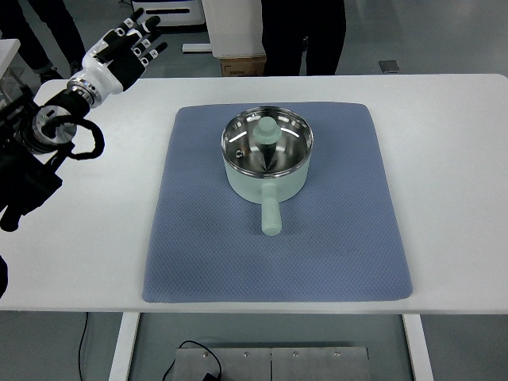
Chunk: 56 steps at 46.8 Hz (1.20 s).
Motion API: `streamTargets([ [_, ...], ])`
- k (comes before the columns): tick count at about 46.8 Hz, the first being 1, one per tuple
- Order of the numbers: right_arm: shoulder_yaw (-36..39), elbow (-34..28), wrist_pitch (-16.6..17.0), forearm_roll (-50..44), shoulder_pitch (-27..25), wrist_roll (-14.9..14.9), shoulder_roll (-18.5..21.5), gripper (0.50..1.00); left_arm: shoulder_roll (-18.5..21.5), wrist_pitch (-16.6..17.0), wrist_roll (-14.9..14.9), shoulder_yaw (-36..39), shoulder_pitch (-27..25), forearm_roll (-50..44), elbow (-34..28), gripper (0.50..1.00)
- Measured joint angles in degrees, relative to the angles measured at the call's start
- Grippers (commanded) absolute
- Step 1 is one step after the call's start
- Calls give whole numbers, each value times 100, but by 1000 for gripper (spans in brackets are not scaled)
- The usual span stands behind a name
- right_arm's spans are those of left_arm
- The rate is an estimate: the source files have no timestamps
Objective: Rotate green pot handle
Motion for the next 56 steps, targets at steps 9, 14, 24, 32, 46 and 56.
streamTargets([
  [9, 2, 1, 0, 0, -1, -1, 0, 1000, -5, -17, 1, 1178, -709, -2, -1091, 1000],
  [14, 2, 1, 0, 0, -1, 0, 0, 1000, -15, -22, 0, 1759, -1105, 20, -1597, 1000],
  [24, -3, 1, 0, 0, -1, -1, 0, 1000, -66, -84, 27, 2572, -1704, 454, -2501, 1000],
  [32, -1, 0, -2, 0, 0, 0, 0, 1000, -175, -305, 85, 3099, -2091, 872, -3213, 1000],
  [46, -1, 1, -2, 0, 0, 0, 0, 1000, -285, -893, 741, 3813, -2429, 927, -3807, 1000],
  [56, -2, 0, -2, 0, -3, 0, 0, 1000, -281, -1285, 780, 4460, -2661, 936, -4007, 1000],
])
